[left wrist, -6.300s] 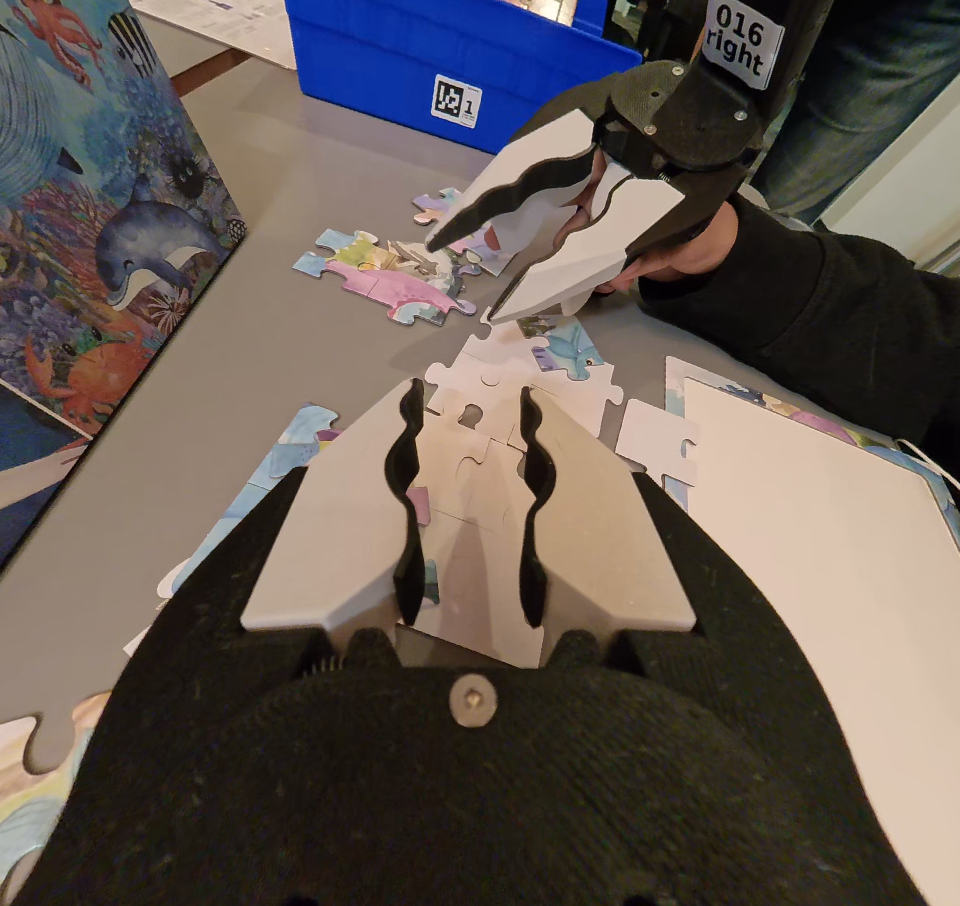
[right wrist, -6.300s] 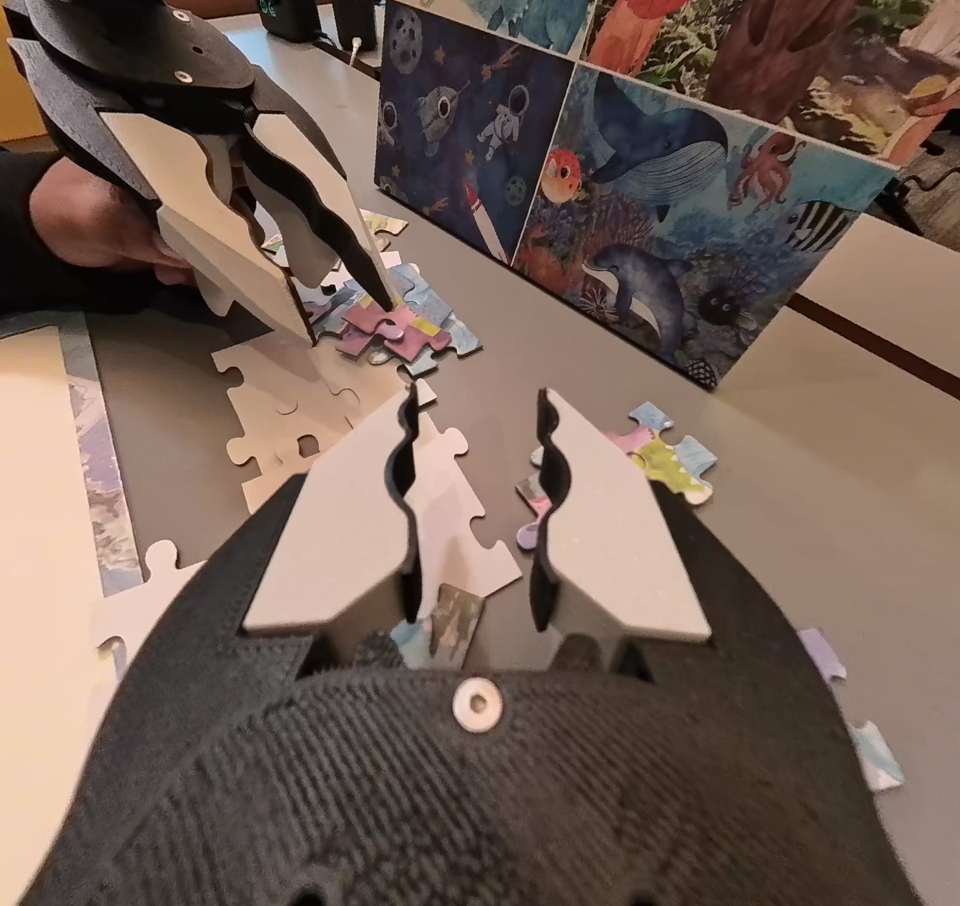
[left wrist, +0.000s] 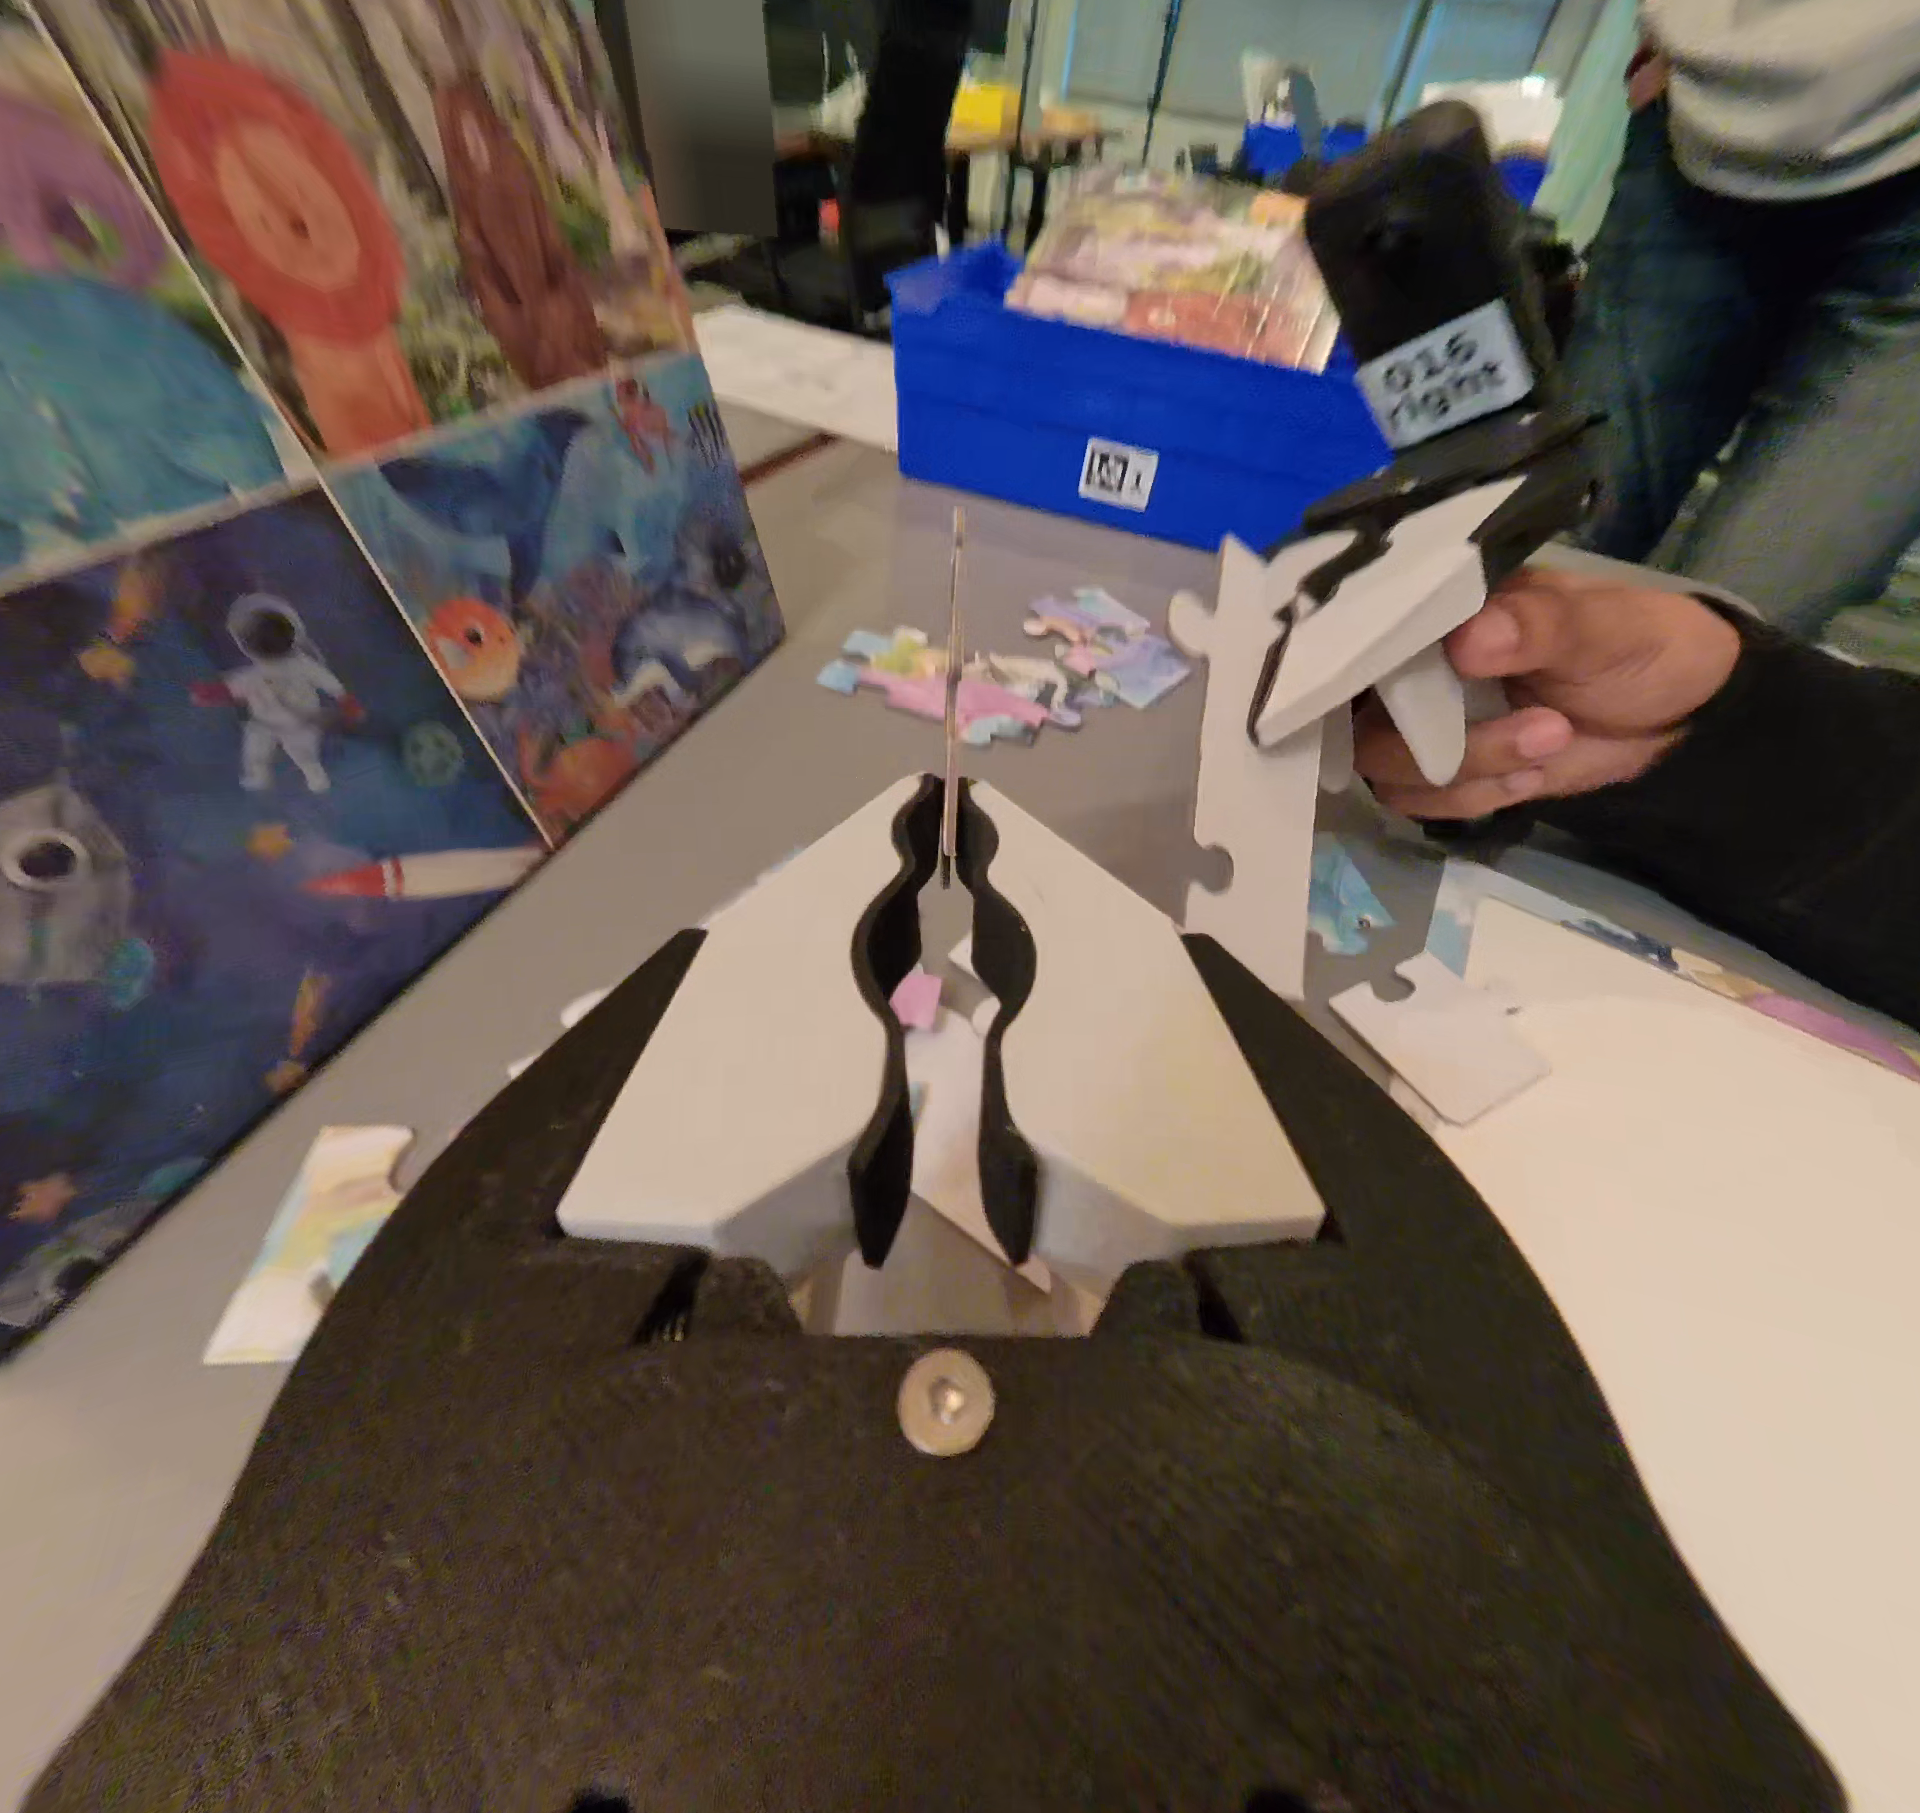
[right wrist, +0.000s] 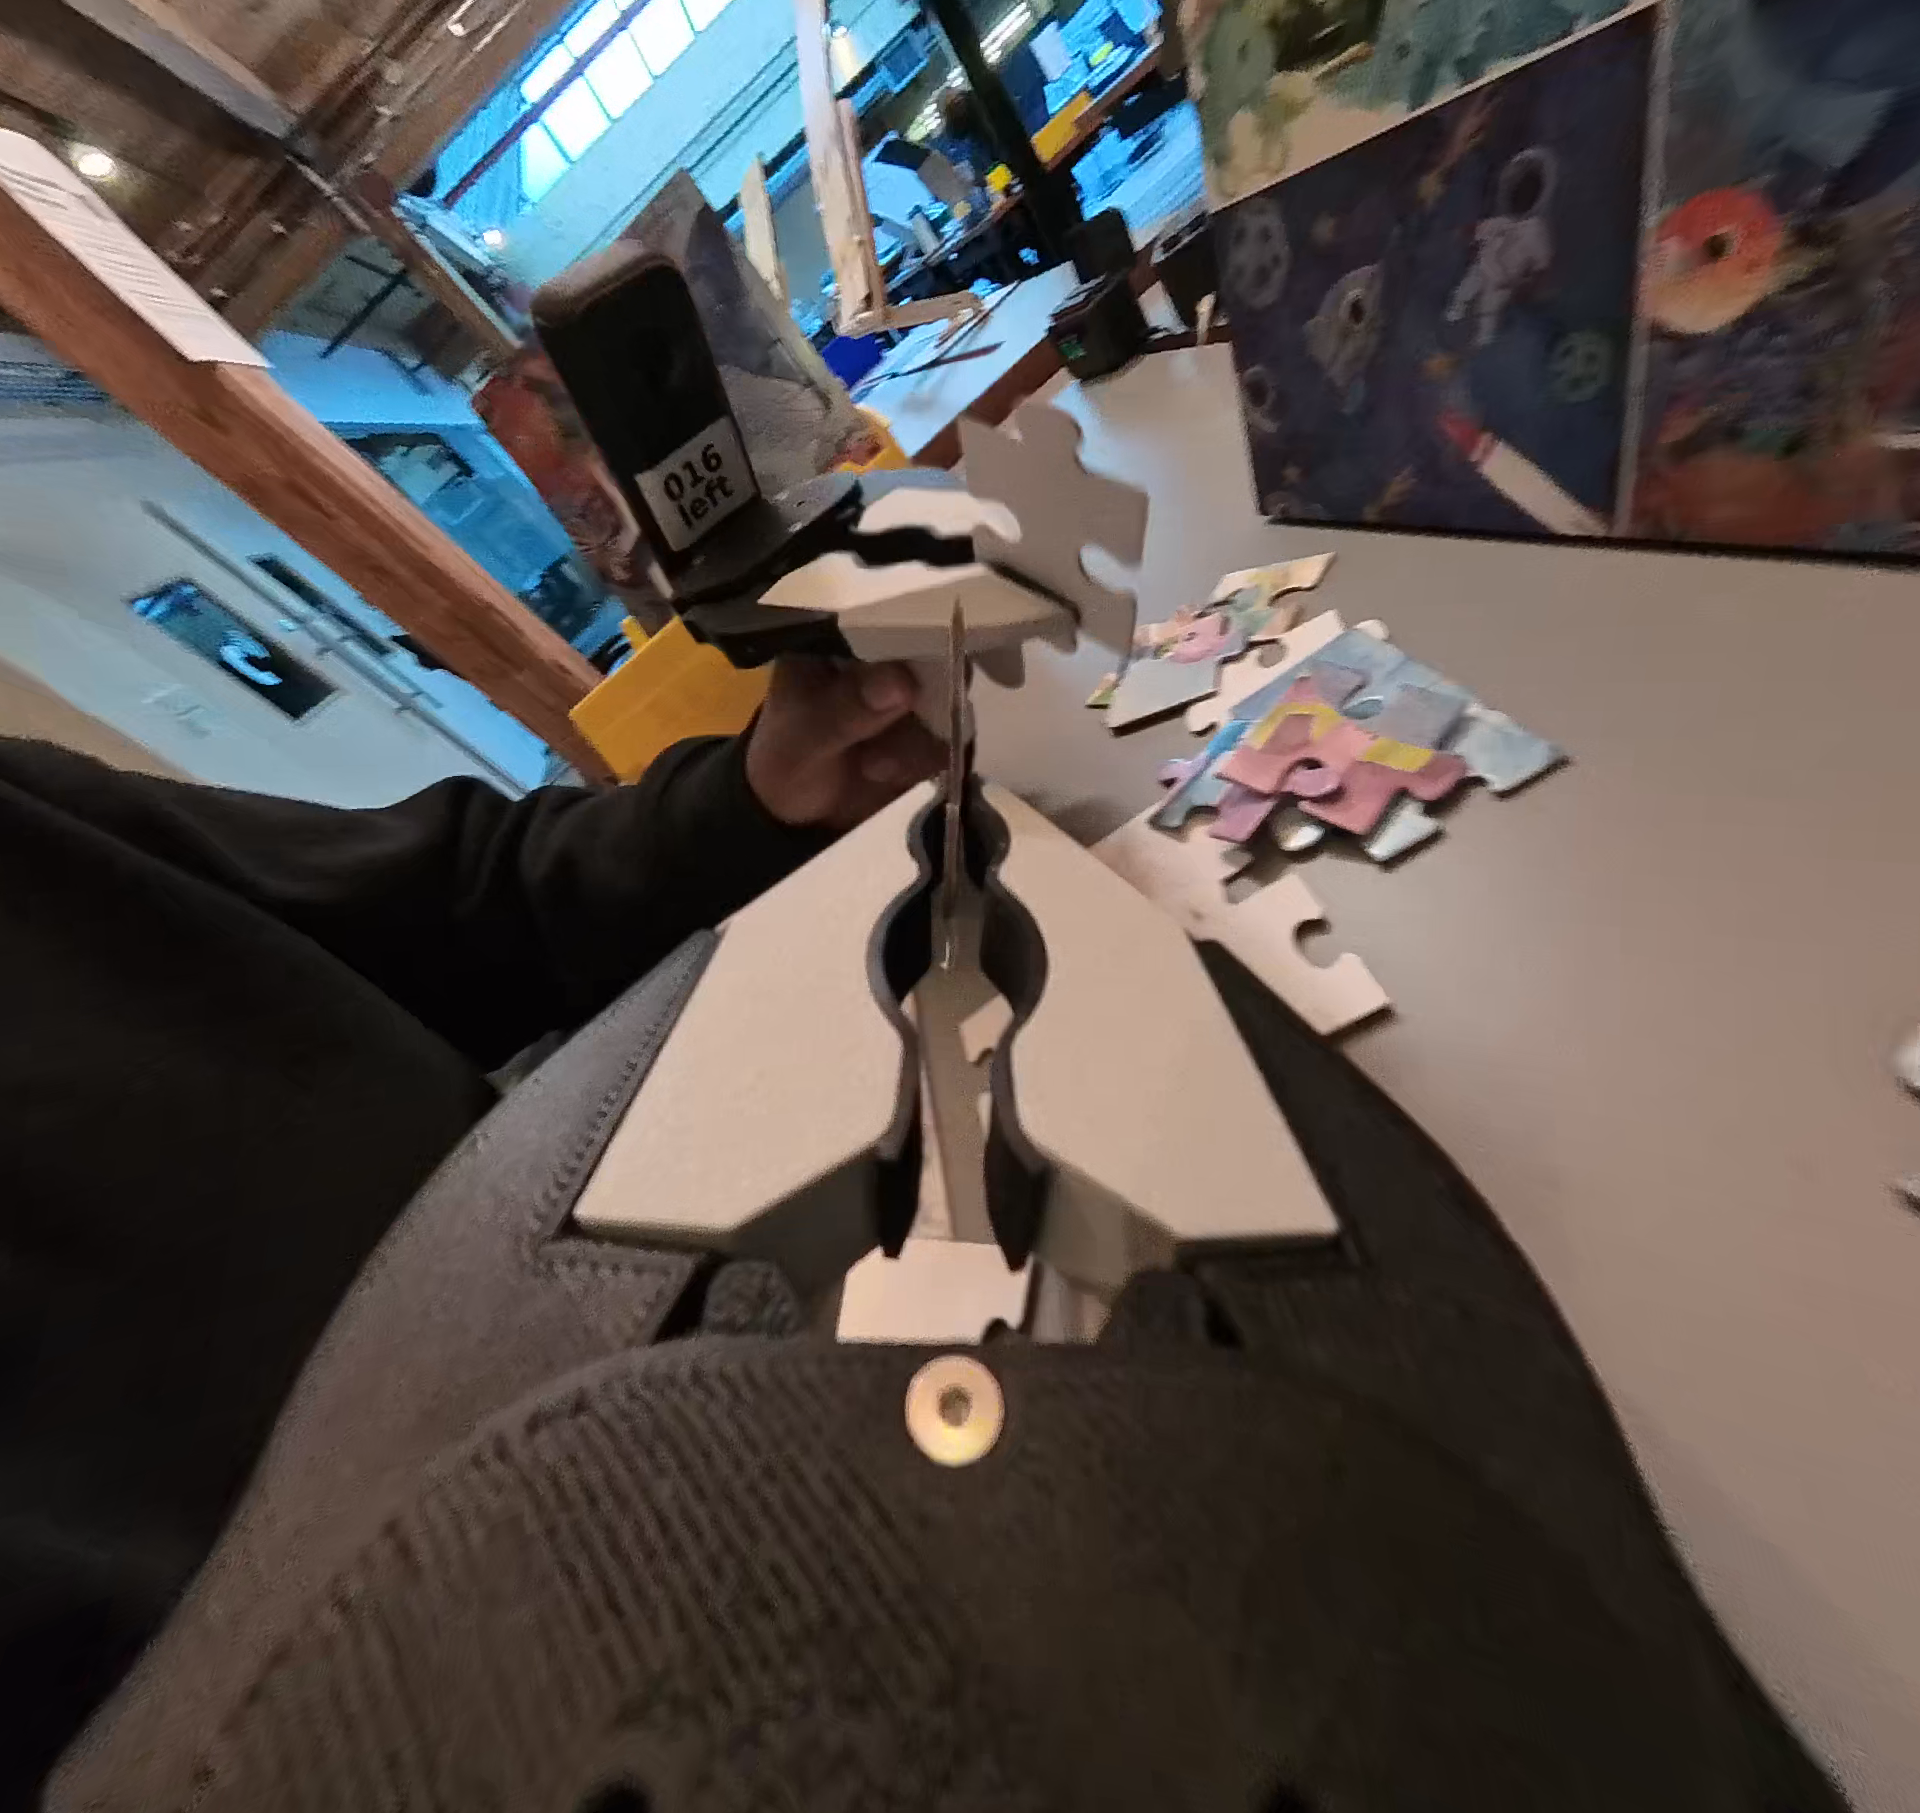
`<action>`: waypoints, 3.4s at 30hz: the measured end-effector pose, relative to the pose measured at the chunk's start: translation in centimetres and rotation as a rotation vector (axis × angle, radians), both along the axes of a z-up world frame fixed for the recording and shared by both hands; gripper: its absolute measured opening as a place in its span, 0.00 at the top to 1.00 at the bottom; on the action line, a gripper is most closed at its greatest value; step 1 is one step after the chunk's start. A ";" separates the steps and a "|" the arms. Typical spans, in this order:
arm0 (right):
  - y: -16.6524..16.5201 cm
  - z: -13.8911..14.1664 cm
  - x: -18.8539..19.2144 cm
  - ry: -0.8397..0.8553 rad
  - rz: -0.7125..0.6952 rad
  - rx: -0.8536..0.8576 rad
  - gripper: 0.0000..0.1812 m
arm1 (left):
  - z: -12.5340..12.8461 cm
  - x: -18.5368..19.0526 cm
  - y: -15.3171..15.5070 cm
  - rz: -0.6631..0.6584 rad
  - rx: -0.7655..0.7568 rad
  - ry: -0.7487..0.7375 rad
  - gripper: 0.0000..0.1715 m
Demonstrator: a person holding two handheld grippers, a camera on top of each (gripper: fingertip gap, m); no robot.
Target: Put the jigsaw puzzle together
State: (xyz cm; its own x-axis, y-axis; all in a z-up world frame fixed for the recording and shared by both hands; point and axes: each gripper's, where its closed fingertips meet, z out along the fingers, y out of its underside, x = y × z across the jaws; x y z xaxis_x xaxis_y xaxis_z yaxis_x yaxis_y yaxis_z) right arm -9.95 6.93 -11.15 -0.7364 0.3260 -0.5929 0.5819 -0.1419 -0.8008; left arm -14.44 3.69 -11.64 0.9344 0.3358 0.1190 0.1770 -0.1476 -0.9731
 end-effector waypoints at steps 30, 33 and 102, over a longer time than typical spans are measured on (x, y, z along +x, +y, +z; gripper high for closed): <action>1.2 -0.2 -2.0 0.139 -0.207 0.138 1.00 | -1.2 4.1 3.0 -0.214 0.036 -0.345 1.00; 1.1 1.3 -1.1 0.066 -0.109 -0.059 1.00 | 0.5 4.6 2.7 -0.315 0.169 -0.433 1.00; 3.7 -2.1 -2.8 0.401 -0.077 0.554 0.77 | -9.0 -5.1 -0.3 -0.388 -0.644 -0.225 0.51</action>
